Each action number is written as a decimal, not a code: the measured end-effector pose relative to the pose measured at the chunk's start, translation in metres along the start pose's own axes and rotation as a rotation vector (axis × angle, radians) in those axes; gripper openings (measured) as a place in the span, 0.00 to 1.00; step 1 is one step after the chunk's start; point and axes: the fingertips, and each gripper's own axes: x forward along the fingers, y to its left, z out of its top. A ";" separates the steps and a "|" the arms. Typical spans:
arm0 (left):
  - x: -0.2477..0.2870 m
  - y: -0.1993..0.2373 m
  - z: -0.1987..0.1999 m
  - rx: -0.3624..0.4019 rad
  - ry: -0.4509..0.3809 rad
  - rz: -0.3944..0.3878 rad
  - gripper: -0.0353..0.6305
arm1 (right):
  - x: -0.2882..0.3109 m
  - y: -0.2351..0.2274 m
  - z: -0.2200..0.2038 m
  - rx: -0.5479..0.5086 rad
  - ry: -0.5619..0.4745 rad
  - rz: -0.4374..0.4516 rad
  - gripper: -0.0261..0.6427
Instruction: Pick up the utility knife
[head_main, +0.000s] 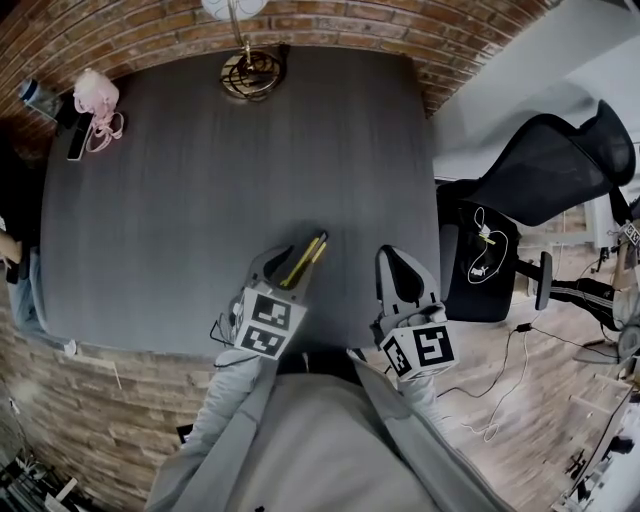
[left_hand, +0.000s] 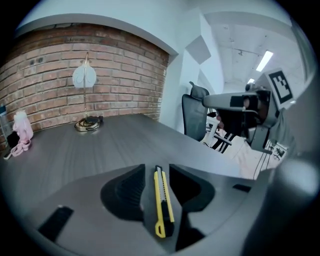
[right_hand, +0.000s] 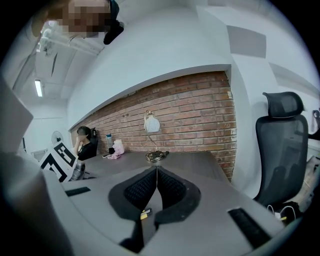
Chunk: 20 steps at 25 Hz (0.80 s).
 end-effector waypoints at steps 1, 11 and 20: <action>0.004 -0.002 -0.006 0.004 0.020 -0.003 0.26 | -0.001 -0.001 -0.002 0.003 0.003 -0.003 0.07; 0.042 -0.008 -0.048 0.032 0.140 -0.031 0.34 | -0.007 -0.014 -0.019 0.029 0.035 -0.044 0.07; 0.058 -0.010 -0.066 0.090 0.197 -0.029 0.35 | -0.014 -0.024 -0.030 0.053 0.056 -0.072 0.07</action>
